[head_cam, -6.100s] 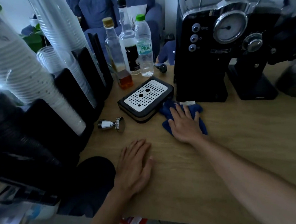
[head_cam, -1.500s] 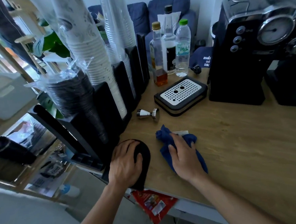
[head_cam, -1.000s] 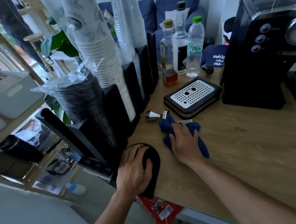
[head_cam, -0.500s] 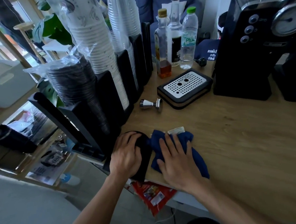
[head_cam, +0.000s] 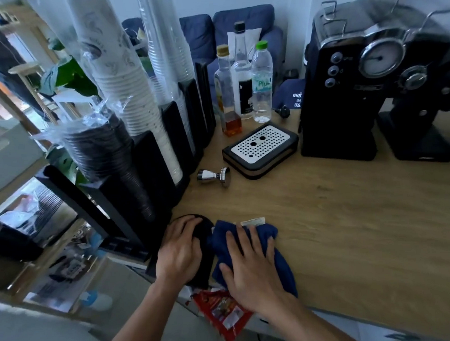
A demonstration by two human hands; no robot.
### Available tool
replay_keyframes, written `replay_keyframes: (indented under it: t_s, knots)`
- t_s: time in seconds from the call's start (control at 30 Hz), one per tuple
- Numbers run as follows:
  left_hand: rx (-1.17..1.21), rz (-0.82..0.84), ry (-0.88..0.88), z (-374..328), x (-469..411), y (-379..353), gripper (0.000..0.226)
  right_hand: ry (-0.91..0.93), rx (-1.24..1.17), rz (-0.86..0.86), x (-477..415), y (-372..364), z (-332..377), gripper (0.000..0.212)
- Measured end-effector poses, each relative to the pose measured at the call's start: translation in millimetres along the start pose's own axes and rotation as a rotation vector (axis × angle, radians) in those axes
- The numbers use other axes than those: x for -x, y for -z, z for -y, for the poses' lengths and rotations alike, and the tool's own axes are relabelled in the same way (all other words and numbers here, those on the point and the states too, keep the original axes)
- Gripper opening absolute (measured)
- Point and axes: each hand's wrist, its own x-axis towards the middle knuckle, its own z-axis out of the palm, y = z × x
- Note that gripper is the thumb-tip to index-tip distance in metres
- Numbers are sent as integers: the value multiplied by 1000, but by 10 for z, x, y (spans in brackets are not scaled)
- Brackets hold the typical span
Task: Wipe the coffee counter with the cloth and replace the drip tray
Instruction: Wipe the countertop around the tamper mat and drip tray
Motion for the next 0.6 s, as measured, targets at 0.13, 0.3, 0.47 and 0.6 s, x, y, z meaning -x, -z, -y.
replay_keyframes:
  t_s: [0.13,0.3,0.47,0.6]
  knots:
    - [-17,39,9,36,1,16,54,-13,-103,48,-103,135,-18,78]
    - [105,64,129,-118,-56,102,47,121,-17,-55,17,366,-438,79]
    - [56,3,-55,-596,33,-4,55,153,90,89,8,301,-775,100]
    - [-84,122,-141,-649,94,-124,71,145,160,85,86,365,-922,101]
